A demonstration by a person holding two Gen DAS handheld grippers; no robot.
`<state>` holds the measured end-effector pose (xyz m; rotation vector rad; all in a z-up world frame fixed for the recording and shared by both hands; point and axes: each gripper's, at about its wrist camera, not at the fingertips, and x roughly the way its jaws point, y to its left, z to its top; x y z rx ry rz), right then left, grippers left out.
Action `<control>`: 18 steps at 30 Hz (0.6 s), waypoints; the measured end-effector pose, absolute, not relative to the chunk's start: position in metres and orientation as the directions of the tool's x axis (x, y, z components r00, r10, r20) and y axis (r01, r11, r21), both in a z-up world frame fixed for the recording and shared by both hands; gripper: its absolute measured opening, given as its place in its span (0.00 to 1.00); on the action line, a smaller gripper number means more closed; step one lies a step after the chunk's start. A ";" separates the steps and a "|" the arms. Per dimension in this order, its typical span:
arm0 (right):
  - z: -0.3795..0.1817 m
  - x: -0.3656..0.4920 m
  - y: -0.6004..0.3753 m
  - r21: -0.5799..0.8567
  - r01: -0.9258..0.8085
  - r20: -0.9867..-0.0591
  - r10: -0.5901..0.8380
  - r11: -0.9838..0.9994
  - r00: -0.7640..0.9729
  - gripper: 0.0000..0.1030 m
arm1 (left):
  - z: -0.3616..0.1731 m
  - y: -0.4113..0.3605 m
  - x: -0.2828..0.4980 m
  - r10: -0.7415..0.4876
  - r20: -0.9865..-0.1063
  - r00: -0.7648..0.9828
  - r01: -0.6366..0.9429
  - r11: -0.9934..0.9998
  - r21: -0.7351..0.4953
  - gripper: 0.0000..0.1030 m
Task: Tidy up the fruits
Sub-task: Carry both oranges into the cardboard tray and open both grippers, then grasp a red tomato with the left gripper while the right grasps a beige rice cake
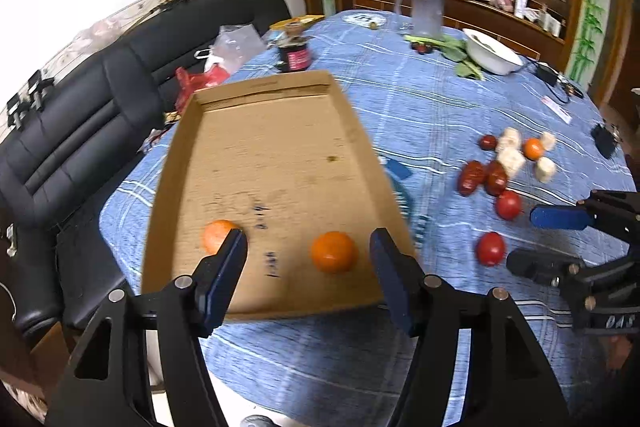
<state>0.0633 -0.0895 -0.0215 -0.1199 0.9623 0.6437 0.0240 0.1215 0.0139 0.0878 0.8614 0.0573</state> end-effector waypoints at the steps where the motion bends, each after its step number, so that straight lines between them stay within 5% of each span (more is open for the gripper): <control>1: -0.021 0.061 -0.100 0.181 -0.544 -0.794 0.448 0.819 0.411 0.57 | 0.014 0.117 0.023 0.079 -0.756 0.650 -0.006 0.995 0.099 0.61; 18: -0.026 0.056 -0.199 0.174 -0.405 -0.799 0.369 0.898 0.475 0.57 | 0.006 0.059 0.015 -0.041 -0.789 0.613 0.127 0.991 0.047 0.61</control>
